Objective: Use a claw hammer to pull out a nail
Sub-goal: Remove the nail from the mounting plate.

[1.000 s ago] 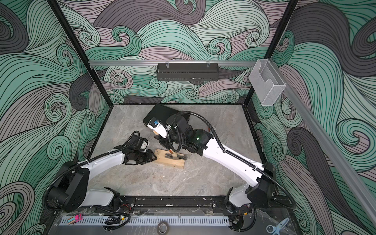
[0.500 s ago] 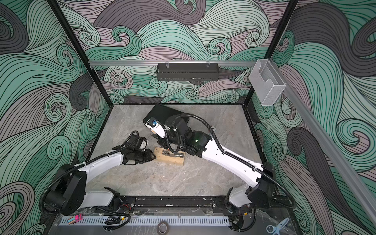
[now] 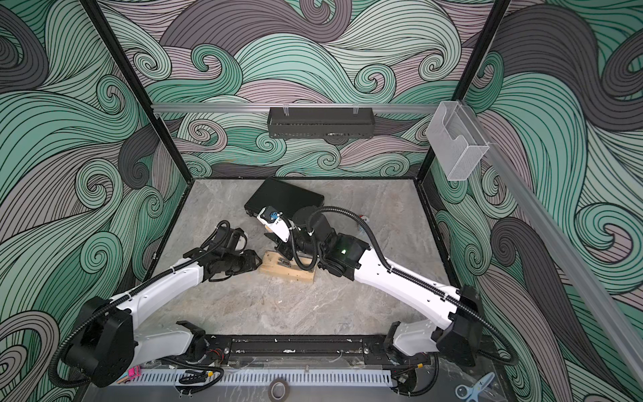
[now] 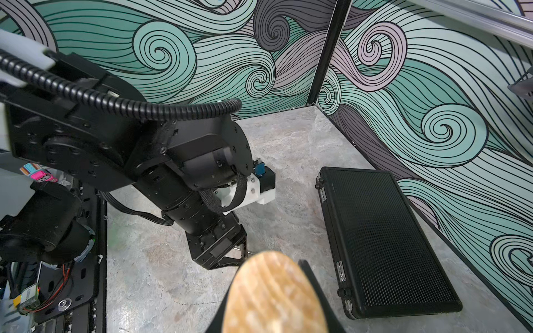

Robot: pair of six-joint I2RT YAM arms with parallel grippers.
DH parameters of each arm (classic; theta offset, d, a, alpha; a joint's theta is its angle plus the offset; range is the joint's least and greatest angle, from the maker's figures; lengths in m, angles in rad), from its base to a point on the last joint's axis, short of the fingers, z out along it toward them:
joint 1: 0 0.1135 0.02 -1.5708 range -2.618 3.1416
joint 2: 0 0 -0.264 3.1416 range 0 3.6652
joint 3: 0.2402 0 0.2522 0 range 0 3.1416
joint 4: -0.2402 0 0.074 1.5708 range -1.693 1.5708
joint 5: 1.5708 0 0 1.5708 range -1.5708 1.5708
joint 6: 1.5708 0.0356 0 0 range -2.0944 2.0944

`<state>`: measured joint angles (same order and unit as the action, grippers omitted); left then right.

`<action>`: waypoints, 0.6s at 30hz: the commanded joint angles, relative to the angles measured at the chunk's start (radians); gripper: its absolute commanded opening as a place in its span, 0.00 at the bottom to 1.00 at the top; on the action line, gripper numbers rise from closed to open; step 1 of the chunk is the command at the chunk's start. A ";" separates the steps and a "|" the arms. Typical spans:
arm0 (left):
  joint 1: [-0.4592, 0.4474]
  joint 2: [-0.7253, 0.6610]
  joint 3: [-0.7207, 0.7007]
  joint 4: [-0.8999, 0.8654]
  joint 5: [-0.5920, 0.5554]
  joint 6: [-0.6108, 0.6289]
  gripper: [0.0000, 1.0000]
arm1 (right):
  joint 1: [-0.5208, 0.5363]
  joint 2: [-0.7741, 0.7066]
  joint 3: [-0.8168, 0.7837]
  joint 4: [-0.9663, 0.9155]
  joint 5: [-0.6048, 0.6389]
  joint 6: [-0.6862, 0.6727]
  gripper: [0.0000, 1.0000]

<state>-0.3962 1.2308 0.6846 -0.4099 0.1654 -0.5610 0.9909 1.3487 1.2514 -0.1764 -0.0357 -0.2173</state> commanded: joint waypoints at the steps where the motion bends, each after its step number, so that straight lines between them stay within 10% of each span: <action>1: -0.004 0.000 0.023 -0.040 -0.040 -0.002 0.55 | 0.002 -0.049 -0.006 0.155 0.021 0.008 0.00; 18: -0.004 0.080 0.038 -0.024 -0.012 0.001 0.70 | -0.031 -0.137 -0.178 0.290 -0.049 0.096 0.00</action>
<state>-0.3962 1.2911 0.6857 -0.4114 0.1406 -0.5690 0.9649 1.2457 1.0893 -0.0093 -0.0566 -0.1654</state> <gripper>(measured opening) 0.708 0.253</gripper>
